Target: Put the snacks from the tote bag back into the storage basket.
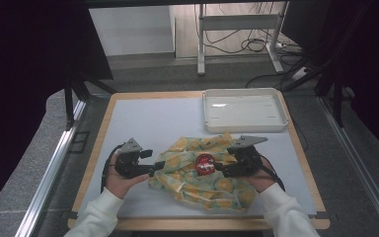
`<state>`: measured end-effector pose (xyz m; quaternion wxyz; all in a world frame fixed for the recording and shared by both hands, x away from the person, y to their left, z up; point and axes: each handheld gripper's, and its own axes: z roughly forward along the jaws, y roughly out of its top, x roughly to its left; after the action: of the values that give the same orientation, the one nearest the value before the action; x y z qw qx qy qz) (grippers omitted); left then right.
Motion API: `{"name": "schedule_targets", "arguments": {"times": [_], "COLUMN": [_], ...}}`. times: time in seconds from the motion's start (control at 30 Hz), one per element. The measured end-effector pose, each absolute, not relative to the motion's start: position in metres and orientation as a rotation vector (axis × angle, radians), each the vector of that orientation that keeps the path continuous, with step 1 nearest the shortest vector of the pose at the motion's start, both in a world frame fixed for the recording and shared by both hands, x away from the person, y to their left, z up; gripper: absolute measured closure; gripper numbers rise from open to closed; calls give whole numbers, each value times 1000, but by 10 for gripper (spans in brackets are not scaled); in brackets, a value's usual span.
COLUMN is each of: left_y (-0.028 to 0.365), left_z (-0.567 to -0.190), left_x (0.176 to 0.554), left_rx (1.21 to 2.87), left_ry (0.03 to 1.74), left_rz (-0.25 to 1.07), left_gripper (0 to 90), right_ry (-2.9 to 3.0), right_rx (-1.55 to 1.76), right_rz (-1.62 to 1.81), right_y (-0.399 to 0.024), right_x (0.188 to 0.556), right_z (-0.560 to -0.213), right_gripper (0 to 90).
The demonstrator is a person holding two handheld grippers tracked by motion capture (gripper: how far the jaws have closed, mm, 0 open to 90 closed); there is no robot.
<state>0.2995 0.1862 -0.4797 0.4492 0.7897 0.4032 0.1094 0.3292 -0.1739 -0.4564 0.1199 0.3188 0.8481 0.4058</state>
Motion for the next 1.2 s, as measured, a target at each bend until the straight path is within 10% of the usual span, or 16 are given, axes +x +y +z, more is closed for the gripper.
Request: {"name": "schedule_targets", "arguments": {"times": [1.2], "left_y": [188], "left_z": [-479], "left_x": [300], "left_rx": [1944], "left_ry": [995], "left_rz": [295], "left_gripper": [314], "right_ry": [2546], "right_rx": [906], "right_rz": [1017], "right_y": [-117], "right_x": [329], "right_z": [-479], "right_gripper": [97]}}
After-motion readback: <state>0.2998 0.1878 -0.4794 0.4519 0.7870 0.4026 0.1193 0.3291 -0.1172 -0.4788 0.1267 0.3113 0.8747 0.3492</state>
